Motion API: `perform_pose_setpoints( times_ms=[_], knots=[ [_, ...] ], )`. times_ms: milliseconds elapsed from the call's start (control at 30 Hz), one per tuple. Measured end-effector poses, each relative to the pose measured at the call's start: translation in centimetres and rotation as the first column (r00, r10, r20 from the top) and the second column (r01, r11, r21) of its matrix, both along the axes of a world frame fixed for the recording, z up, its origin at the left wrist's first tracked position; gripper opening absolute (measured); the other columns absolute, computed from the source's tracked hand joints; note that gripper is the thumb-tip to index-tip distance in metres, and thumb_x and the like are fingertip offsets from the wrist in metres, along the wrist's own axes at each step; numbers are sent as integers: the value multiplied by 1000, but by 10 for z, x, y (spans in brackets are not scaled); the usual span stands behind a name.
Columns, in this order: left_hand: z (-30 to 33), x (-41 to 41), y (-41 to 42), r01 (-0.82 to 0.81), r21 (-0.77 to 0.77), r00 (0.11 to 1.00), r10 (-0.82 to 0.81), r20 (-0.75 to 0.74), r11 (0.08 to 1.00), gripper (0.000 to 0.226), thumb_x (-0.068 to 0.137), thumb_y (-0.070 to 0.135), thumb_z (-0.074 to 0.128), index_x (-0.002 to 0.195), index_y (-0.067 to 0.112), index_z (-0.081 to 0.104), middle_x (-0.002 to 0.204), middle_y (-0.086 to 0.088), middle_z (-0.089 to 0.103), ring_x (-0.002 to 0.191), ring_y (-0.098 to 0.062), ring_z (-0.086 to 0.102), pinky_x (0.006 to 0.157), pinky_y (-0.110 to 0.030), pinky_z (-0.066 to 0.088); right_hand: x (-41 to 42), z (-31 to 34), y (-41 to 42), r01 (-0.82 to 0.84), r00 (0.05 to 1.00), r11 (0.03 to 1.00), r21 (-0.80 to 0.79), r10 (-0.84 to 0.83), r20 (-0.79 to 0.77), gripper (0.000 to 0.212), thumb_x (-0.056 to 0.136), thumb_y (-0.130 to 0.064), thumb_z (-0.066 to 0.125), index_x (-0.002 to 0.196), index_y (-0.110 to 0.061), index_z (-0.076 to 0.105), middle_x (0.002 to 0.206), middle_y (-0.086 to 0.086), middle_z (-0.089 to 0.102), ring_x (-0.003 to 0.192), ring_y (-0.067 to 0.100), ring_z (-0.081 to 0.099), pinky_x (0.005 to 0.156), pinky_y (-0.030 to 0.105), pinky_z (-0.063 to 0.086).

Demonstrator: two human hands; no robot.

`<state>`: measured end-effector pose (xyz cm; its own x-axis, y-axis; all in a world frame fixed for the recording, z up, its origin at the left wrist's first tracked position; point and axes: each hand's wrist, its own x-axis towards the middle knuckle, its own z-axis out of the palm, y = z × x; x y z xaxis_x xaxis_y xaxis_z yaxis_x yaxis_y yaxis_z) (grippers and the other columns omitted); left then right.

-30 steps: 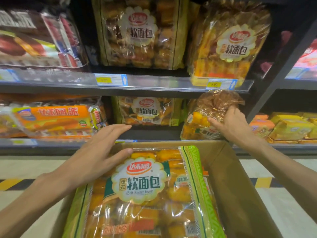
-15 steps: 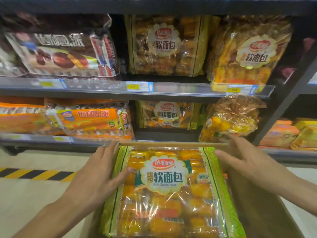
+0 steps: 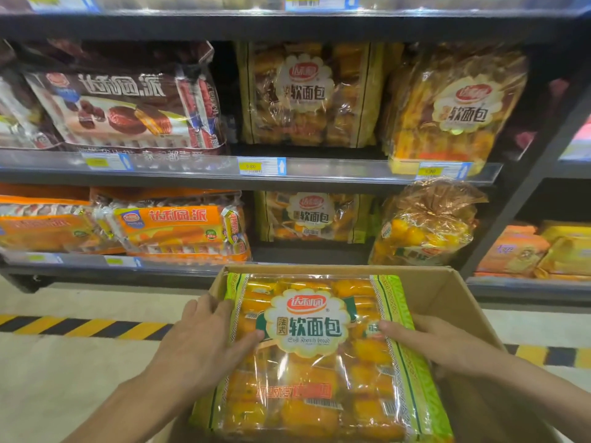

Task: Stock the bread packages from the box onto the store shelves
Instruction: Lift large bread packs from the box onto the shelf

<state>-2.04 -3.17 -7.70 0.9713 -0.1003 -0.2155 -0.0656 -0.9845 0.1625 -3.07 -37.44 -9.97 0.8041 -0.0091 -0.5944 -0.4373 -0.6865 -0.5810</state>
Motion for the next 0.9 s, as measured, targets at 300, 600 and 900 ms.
perform_pose_setpoints(
  times_ms=[300,600,900],
  knots=[
    [0,-4,-1,-132,-512,983,47,-176,849,49,86,66,57,118,51,22,144,12,44,122,-12,56,101,-38,50,-12,0,-12,125,991,970,207,-132,18,62,71,-70,67,122,-35,61,96,-7,83,88,14,80,82,40,63],
    [14,-10,-3,-302,-810,947,258,-194,502,72,80,27,81,129,38,29,109,22,62,95,-1,66,73,-24,54,-23,23,-19,178,934,849,497,-304,185,61,80,-39,88,133,-30,58,116,3,79,104,30,77,98,56,55],
    [62,18,-3,-11,-864,948,281,151,503,46,84,17,78,124,31,60,109,15,76,102,0,70,87,-30,54,14,97,-7,27,730,928,373,-273,626,33,86,-29,77,118,-29,72,105,-16,80,93,3,77,75,22,61]
  ],
)
